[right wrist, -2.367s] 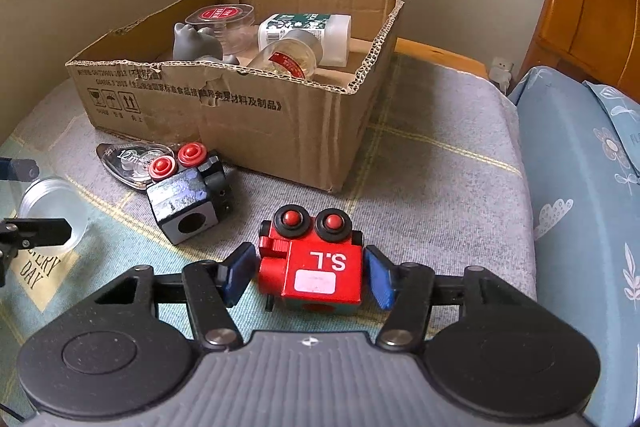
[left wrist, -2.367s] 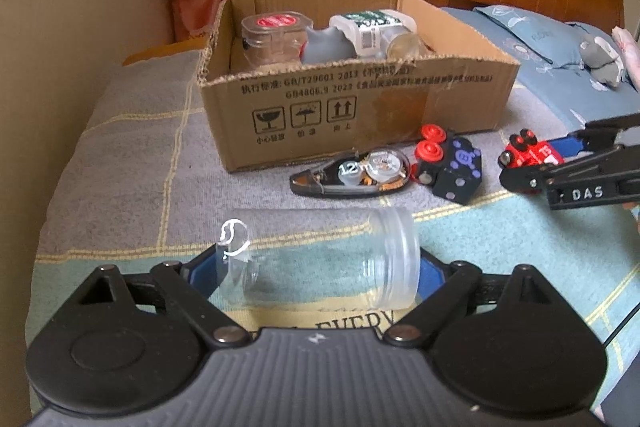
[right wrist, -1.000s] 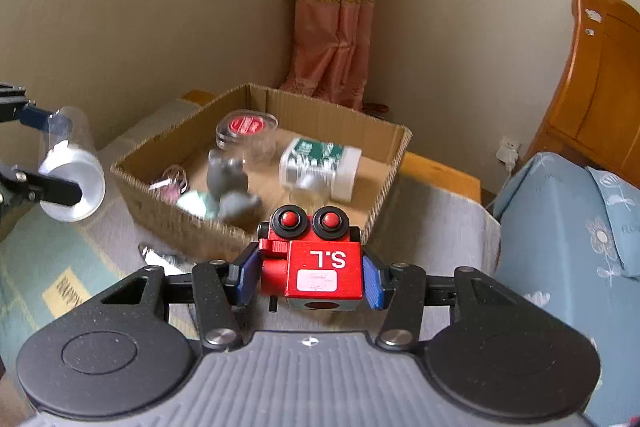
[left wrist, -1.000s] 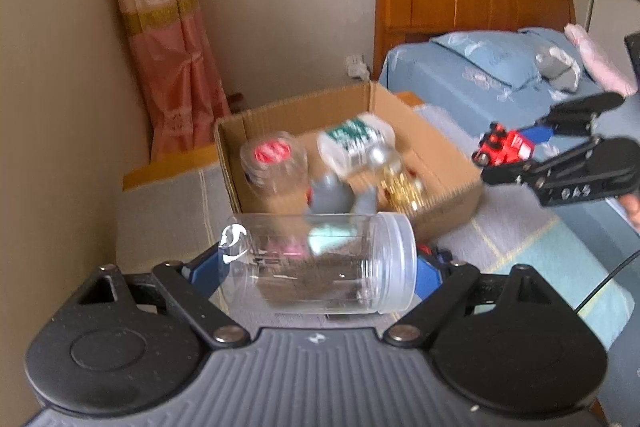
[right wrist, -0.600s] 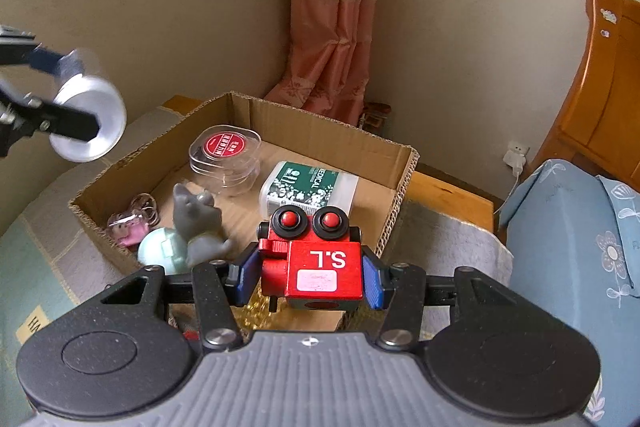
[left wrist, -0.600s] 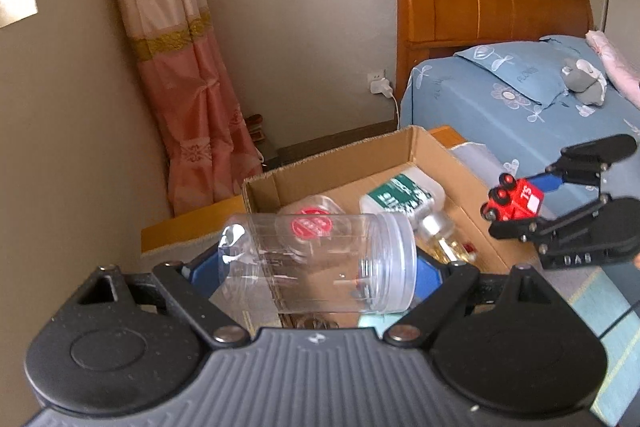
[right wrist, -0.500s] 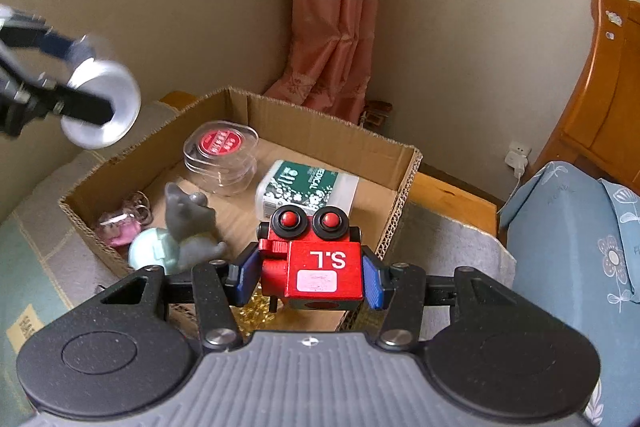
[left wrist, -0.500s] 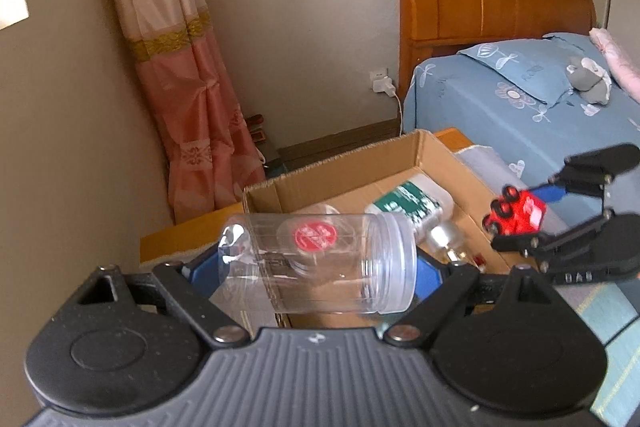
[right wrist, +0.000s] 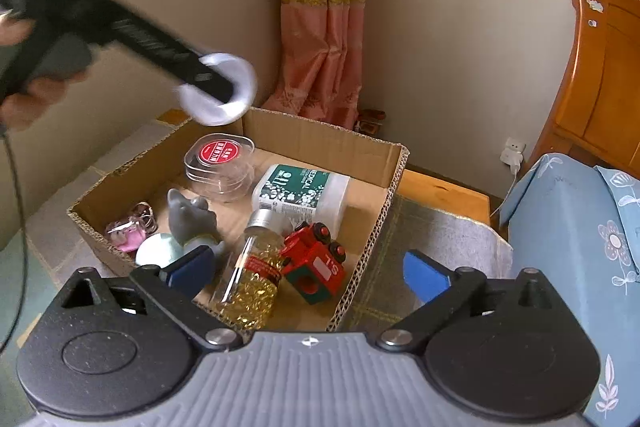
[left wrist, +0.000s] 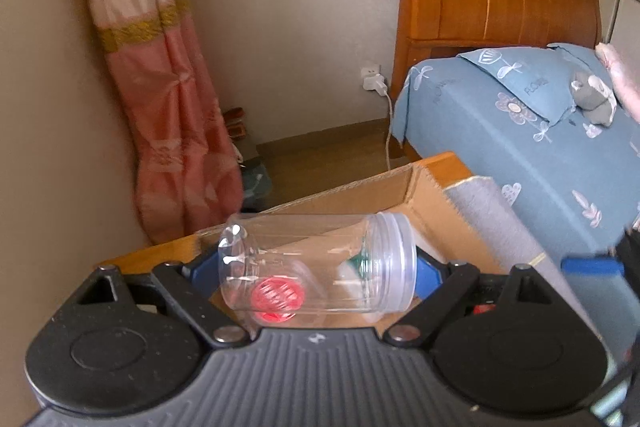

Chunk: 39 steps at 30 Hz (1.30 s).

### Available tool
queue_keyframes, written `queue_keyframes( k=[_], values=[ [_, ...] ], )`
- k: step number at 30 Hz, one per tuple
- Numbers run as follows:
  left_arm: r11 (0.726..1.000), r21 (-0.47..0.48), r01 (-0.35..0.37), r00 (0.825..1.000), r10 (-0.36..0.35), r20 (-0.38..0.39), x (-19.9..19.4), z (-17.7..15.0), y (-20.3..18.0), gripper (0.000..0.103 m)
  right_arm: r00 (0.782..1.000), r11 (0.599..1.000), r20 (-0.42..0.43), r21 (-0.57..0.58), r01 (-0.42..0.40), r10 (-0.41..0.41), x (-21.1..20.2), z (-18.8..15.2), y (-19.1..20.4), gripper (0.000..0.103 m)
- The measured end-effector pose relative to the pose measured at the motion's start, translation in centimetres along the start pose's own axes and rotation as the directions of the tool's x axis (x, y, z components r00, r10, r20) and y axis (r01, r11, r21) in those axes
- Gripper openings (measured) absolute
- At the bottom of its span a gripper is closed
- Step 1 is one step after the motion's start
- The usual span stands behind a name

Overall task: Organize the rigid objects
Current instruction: 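Carry both held items over the box and open both tools, then withdraw both tools from the box toward the remaining items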

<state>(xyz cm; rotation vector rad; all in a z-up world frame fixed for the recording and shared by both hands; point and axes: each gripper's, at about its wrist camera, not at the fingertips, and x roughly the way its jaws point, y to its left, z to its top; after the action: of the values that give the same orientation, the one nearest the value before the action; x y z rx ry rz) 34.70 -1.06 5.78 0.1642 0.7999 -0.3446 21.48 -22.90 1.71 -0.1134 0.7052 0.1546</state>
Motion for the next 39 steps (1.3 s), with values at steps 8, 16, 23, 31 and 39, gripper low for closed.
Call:
queue_keyframes(
  k=[8,16,23,31,39],
  values=[
    [0.999,-0.038,0.011,0.999,-0.012,-0.043,4.4,2.4,-2.1,0.091,1.0,1.0,0.019,-0.019,-0.002,0.002,-1.1,-0.6,0.1,0.102],
    [0.996,-0.083,0.014,0.998,-0.019,-0.064,5.3,1.8,-2.6,0.094,1.0,1.0,0.026,-0.001,0.001,-0.001,-1.9,-1.5,-0.5,0.102],
    [1.0,-0.028,-0.005,0.999,0.003,-0.046,1.3,-0.3,-3.6,0.095,1.0,1.0,0.028,0.016,-0.005,0.004,-3.4,-2.8,0.6,0.103],
    [1.0,0.003,-0.03,1.0,0.03,0.007,-3.9,-3.7,-4.2,0.1,1.0,1.0,0.016,0.014,0.009,-0.009,-5.3,-4.7,3.4,0.103],
    [0.998,0.008,-0.063,0.996,0.062,0.062,-7.2,-9.0,-4.2,0.102,0.997,0.997,-0.014,0.003,0.077,-0.077,-5.0,-8.2,6.6,0.103]
  ],
)
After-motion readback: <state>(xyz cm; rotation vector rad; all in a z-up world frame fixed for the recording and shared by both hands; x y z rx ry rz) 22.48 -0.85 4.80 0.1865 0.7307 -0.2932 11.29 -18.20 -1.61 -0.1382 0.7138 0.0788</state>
